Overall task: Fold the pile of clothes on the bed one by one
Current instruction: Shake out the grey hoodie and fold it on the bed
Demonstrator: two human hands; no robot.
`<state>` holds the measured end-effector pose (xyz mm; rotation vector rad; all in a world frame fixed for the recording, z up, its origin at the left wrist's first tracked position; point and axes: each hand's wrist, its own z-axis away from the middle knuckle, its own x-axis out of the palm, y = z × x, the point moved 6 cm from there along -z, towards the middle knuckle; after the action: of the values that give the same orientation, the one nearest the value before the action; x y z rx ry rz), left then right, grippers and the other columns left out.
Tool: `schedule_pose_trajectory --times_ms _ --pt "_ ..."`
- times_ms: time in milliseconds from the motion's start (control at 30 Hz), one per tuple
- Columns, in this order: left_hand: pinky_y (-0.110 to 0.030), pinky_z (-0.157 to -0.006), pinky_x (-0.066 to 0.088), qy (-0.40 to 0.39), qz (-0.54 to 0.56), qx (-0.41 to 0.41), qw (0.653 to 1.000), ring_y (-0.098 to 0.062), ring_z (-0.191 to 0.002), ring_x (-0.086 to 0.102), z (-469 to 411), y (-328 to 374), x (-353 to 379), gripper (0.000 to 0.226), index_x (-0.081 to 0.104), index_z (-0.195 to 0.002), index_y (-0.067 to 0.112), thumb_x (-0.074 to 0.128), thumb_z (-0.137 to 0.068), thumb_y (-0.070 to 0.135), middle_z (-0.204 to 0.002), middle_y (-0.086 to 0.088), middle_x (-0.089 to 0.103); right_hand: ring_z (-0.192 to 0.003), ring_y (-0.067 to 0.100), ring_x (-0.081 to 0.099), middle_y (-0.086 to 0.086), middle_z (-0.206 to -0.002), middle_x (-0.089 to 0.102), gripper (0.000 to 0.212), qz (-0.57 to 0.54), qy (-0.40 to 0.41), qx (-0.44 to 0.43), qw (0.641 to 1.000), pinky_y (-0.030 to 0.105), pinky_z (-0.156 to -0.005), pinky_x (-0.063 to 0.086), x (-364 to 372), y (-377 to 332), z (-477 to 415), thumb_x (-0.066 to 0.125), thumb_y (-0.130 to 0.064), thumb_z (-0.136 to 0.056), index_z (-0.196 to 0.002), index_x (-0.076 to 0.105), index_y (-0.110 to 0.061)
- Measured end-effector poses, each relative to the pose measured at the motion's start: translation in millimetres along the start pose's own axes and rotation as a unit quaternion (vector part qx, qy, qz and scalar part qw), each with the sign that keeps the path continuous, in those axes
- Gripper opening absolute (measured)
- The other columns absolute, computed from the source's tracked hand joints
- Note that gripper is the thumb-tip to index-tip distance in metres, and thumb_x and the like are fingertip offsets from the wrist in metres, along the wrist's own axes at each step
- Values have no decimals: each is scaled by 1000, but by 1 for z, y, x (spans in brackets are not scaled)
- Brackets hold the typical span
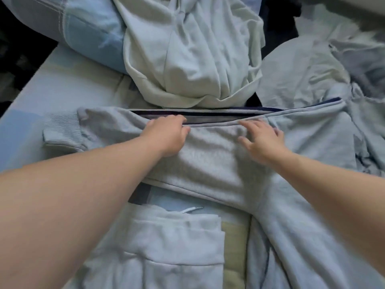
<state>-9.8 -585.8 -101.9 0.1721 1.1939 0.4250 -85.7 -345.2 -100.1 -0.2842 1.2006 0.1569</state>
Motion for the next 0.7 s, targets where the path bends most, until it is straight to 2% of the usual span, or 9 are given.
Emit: schedule_pose_trajectory --times_ms 67,133,200,267,367,467,567,633,700 --pt "-46 -102 38 -9 -31 -28 999 -34 -128 49 -12 0 7 42 52 -139 23 30 -107 40 -140 -4 56 -153 15 10 -9 -164 24 56 48 -6 -41 998 45 -119 6 6 4 -6 49 -46 -99 -152 33 -41" --pt "-46 -97 36 5 -65 -53 996 -34 -125 48 -18 -8 4 37 53 -133 25 31 -106 38 -137 -4 57 -154 16 10 -10 -165 23 52 47 4 -59 997 53 -120 2 9 0 -15 43 -46 -101 -151 34 -41" --pt "-47 -99 35 -8 -101 -66 993 -32 -127 46 -20 -15 3 36 51 -136 27 39 -104 38 -138 -4 55 -150 18 23 -9 -156 39 44 31 23 -65 997 59 -118 2 8 -7 -24 38 -46 -103 -146 43 -39" --pt "-47 -100 34 -31 -124 -70 989 -31 -129 43 -21 -20 4 39 50 -139 28 48 -101 38 -138 -4 54 -138 25 38 -3 -137 53 35 34 49 -54 997 58 -118 5 4 -13 -34 40 -45 -103 -134 55 -37" --pt "-45 -92 31 7 -116 -82 990 -30 -121 43 -19 -26 0 26 60 -121 29 55 -99 42 -125 -2 59 -121 30 49 1 -116 58 19 102 45 -49 993 55 -116 12 -2 -18 -46 54 -34 -95 -112 63 -34" --pt "-41 -87 26 67 -94 -87 989 -29 -117 42 -13 -27 -9 18 62 -107 31 59 -97 46 -118 0 58 -109 30 51 -1 -101 55 12 150 61 -61 985 48 -106 24 -13 -21 -47 61 -26 -90 -96 68 -33" --pt "-39 -88 26 145 -75 -108 981 -28 -116 40 -8 -27 -26 16 60 -99 35 62 -94 49 -118 2 54 -103 34 51 1 -95 42 17 132 145 -64 978 42 -86 32 -36 -29 -47 60 -17 -89 -98 71 -28" --pt "-40 -90 29 195 -70 -134 969 -29 -114 42 -8 -31 -38 13 58 -92 34 64 -93 45 -118 1 54 -99 37 57 4 -97 53 16 67 158 -51 984 38 -75 36 -42 -35 -49 55 -18 -92 -99 69 -23" --pt "-39 -86 35 207 -19 -164 964 -31 -107 50 -12 -39 -41 14 59 -90 28 63 -95 41 -117 -2 54 -98 37 60 7 -103 64 16 36 160 -37 986 37 -71 38 -39 -38 -52 53 -25 -96 -102 67 -22"
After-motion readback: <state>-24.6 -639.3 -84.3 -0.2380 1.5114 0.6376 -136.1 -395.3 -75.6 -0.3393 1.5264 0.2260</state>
